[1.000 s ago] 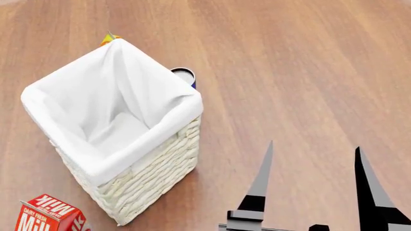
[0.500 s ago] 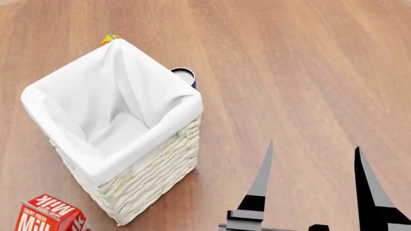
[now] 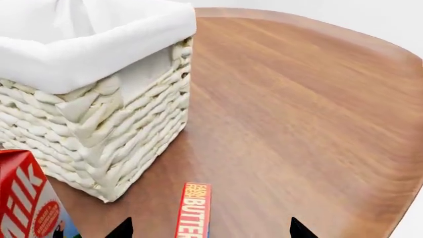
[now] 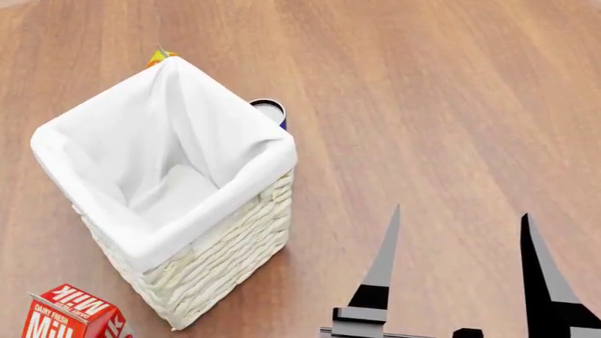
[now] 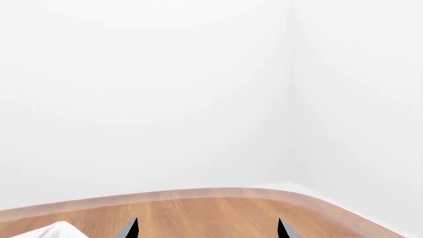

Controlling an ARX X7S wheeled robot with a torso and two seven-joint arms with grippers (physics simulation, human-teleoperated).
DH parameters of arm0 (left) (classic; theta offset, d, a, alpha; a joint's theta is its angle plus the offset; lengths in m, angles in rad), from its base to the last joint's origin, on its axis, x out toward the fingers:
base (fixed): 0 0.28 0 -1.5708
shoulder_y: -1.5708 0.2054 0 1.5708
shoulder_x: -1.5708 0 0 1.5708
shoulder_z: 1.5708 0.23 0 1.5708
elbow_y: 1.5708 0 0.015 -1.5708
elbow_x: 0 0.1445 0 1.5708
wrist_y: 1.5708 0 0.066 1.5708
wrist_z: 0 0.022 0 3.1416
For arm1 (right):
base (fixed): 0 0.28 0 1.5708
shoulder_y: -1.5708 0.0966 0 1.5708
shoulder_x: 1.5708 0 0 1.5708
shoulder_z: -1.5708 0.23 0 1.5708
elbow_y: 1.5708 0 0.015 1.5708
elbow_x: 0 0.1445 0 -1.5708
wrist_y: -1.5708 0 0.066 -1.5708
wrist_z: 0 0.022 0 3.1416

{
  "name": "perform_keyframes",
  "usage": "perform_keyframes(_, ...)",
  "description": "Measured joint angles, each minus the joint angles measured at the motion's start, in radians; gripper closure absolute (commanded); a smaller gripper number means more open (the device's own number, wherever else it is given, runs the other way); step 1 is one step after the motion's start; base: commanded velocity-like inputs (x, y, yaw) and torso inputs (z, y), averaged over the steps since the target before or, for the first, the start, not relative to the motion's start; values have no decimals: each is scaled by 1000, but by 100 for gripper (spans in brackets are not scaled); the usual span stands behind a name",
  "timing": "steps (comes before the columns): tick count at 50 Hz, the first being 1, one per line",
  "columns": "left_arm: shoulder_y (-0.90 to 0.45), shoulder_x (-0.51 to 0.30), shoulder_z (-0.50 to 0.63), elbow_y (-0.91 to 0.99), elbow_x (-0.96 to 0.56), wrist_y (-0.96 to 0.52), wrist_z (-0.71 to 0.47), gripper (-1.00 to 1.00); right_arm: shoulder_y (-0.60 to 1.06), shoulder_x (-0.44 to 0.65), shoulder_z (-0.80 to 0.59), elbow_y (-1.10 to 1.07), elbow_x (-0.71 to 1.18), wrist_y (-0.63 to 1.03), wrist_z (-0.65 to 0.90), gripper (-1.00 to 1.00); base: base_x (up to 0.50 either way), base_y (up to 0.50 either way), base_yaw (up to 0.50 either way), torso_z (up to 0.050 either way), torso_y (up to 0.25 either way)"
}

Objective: Pick up the butter and put it in the basket.

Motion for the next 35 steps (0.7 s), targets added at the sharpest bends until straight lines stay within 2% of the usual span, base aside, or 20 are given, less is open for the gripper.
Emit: perform_keyframes(35,-112,34,26,-180,-5,-79,20,-100,4,10,-9,-4,9,-1,13,-100,0,0,0,0,0)
